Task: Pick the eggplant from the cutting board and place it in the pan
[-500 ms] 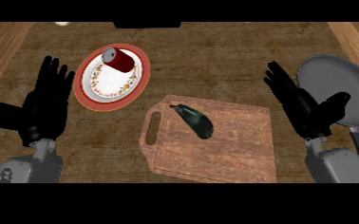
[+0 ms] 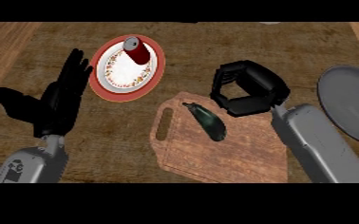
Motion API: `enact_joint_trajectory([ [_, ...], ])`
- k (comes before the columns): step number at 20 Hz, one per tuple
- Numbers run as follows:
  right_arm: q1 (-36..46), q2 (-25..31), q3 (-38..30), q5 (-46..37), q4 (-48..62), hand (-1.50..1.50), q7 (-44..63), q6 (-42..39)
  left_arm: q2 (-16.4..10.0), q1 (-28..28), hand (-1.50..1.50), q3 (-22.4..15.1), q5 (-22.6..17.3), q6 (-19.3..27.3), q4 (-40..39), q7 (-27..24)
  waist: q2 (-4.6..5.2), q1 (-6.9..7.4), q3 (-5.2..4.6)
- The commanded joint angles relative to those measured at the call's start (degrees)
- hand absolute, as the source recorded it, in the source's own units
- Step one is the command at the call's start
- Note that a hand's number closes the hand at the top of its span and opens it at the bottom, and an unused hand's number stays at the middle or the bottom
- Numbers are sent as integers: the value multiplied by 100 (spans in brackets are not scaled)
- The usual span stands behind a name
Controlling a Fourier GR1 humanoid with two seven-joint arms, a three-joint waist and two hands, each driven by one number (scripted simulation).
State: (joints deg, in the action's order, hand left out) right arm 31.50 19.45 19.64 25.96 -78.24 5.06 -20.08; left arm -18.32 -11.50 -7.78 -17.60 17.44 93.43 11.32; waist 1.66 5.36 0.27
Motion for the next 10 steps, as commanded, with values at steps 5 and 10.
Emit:
enact_joint_trajectory([
  [5, 1074, 1151, -145, -1052, 1681, -150, -1764, -2129, -119, -48, 0, -113, 76, -225, -67, 104, -19, -110, -8],
  [10, 1882, 999, 289, -2211, 2180, -150, -2846, -2319, -52, -108, 0, -129, 157, -267, -259, -60, -14, -67, -11],
])
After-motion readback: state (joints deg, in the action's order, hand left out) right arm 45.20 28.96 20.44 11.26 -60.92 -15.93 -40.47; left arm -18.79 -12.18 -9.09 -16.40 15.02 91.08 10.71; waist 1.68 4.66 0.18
